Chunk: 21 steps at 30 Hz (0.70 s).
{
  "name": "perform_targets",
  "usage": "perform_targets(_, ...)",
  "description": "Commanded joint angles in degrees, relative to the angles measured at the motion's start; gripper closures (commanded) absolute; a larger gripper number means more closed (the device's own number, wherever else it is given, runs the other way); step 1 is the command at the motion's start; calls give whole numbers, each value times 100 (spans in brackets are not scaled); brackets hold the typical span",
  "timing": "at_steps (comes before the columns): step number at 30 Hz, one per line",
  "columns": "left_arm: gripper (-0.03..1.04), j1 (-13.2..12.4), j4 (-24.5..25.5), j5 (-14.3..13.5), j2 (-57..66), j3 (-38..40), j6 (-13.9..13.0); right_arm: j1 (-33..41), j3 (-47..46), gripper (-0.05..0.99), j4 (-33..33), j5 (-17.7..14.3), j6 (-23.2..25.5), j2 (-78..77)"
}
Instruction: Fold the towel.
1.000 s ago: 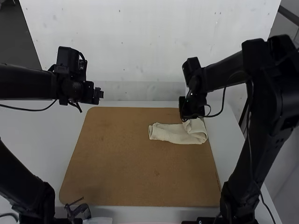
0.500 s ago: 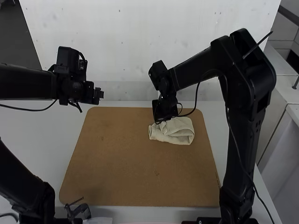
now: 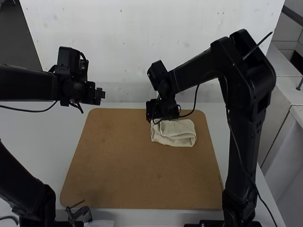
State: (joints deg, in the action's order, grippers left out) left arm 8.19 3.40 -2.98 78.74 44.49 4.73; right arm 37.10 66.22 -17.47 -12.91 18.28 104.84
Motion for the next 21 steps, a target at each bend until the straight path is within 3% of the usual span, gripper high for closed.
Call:
perform_targets(1, 2, -45, -76, 17, 107, -11, -69, -247, -39, 0, 60, 34, 70, -622)
perform_targets(3, 2, -45, -85, 17, 107, -11, -69, -353, -65, 16, 42, 34, 53, -710)
perform_targets(6, 2, -45, -94, 17, 124, -19, -69, -370, -162, 70, -28, -10, 61, -684)
perform_targets(8, 2, -36, -94, 17, 124, -19, -69, -335, -258, 91, -28, -28, 61, -614)
perform_targets(21, 2, -10, -111, 0, 133, -37, -69, 350, -91, 92, -2, -107, 246, 265)
